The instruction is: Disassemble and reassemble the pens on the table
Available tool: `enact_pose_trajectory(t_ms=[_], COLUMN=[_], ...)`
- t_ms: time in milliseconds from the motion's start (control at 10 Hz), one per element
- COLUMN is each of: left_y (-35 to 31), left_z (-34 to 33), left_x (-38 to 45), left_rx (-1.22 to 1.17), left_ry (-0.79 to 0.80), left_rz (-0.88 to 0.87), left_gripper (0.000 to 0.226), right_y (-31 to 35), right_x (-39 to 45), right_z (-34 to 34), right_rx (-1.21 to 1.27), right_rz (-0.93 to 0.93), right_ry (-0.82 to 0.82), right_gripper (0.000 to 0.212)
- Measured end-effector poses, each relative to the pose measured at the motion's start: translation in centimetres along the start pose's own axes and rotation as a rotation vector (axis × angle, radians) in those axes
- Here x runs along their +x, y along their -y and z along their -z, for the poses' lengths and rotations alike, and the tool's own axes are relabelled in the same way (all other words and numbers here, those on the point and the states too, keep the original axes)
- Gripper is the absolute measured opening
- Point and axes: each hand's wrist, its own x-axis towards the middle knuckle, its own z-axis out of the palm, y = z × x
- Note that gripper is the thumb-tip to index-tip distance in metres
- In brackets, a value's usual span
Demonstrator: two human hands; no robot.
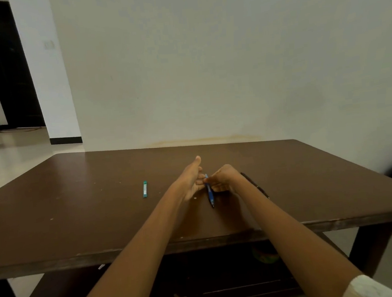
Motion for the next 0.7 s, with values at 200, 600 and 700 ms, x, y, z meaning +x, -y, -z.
enact_pose_trajectory(t_ms=[200, 600, 700], left_y=[0.4, -0.3, -0.8], left_z=[0.3, 1.4, 1.3], left_x=[-0.1, -2.8, -4.1], left_rx=[-0.032, 0.101, 0.226], left_ry=[-0.006, -0.096, -0.151], left_rz=[0.018, -0.038, -0.068], left_gripper=[0.065, 0.060, 0.054], right_y=[0.0, -1.3, -1.0], right_x=[0.2, -3.2, -5.6], right_z=[-0.3, 0.8, 1.6], right_rx=[-0.057, -0.005, -0.138], right_rz=[0.003, 0.192, 0.307], right_ry=[-0.037, -0.169, -0.180], right_gripper=[0.025, 0.026, 0.025])
